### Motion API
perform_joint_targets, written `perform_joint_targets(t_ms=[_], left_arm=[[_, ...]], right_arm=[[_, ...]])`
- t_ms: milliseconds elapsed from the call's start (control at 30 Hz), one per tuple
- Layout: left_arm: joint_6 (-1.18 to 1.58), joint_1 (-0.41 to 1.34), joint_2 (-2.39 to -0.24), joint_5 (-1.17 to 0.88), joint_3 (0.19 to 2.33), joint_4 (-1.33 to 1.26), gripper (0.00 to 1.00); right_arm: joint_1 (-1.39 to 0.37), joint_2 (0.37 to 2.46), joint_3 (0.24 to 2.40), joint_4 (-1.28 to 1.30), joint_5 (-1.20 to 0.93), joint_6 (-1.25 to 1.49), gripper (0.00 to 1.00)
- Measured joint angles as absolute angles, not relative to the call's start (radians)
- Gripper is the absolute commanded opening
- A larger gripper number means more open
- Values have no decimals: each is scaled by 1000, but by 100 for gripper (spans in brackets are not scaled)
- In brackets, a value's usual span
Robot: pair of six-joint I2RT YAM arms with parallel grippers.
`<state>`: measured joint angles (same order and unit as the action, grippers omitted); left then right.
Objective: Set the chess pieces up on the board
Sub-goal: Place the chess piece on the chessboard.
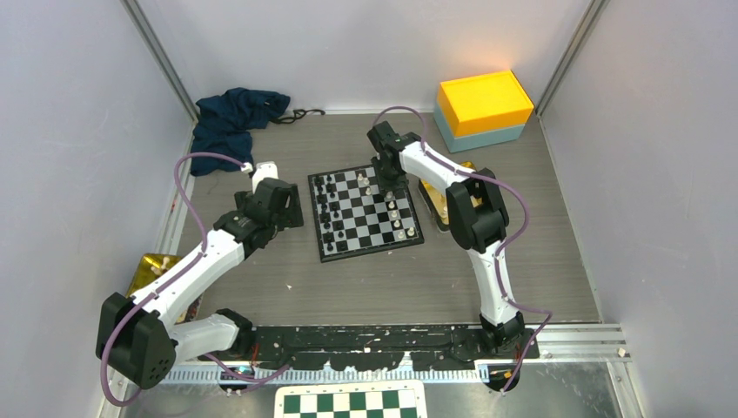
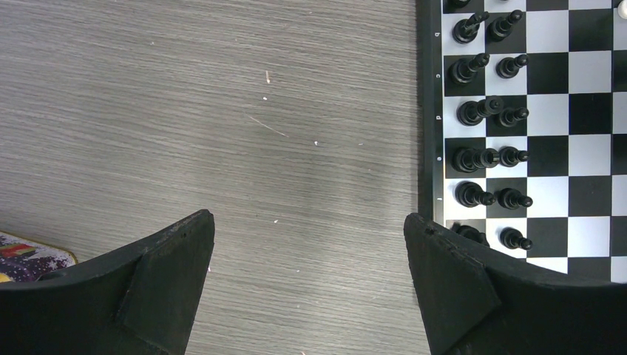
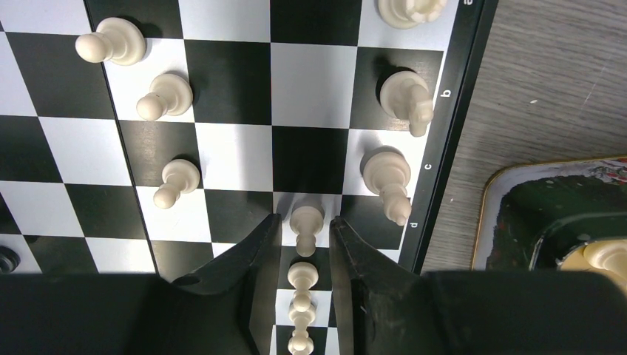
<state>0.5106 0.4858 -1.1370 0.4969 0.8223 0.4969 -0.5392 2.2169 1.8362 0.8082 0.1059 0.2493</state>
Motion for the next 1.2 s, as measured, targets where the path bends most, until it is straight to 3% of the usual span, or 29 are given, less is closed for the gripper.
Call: perform_joint_targets(t_ms=[1200], left_arm=[[511,486,-1137,497,822,497,100]], right_arm=[[-598,2232,2044,836,56,233,39]])
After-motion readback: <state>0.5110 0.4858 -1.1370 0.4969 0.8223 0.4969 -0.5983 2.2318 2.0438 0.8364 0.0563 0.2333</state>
